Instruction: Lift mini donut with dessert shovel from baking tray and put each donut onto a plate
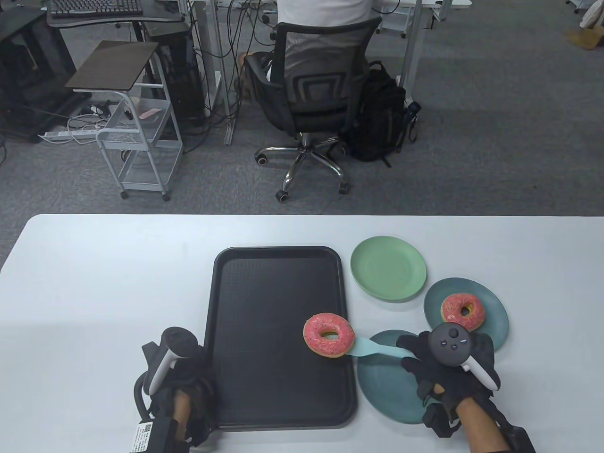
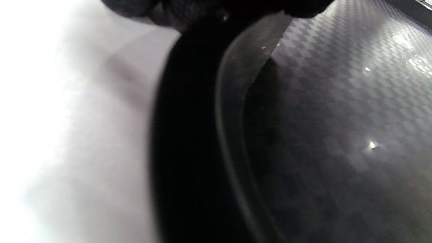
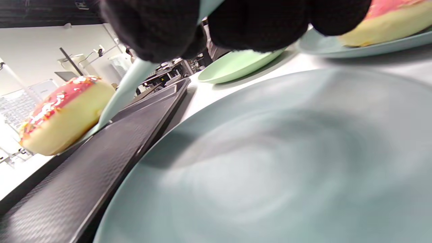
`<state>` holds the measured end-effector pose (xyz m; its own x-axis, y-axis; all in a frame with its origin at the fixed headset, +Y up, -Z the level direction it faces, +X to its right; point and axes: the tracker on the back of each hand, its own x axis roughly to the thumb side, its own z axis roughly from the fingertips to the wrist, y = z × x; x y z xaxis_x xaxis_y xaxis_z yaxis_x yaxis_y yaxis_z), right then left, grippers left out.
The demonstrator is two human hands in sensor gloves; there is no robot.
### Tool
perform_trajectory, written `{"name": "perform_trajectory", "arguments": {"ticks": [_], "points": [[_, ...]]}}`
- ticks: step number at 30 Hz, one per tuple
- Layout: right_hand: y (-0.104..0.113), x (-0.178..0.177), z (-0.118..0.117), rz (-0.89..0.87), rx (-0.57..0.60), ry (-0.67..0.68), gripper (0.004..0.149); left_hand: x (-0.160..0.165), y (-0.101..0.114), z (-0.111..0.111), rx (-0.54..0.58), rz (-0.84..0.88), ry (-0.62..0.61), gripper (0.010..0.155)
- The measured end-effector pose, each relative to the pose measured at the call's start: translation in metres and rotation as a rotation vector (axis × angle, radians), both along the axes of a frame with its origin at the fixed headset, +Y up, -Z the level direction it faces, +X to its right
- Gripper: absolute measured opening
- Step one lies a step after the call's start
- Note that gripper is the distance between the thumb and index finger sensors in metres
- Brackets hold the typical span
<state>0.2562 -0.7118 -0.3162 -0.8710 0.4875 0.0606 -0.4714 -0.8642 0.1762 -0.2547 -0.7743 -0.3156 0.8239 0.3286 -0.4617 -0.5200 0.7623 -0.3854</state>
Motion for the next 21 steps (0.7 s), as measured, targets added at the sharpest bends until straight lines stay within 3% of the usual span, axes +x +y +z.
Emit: {"name": "perform_trajectory", "arguments": {"ticks": [14, 21], "points": [[-0.005, 0.099, 0.025, -0.030, -0.056, -0.184, 0.054, 0.000, 0.000, 0.000, 0.001, -0.002, 0.003, 0.067], [-0.011, 0.124, 0.029, -0.049, -0.097, -0.233, 0.054, 0.000, 0.000, 0.001, 0.003, -0.003, 0.004, 0.067]]}}
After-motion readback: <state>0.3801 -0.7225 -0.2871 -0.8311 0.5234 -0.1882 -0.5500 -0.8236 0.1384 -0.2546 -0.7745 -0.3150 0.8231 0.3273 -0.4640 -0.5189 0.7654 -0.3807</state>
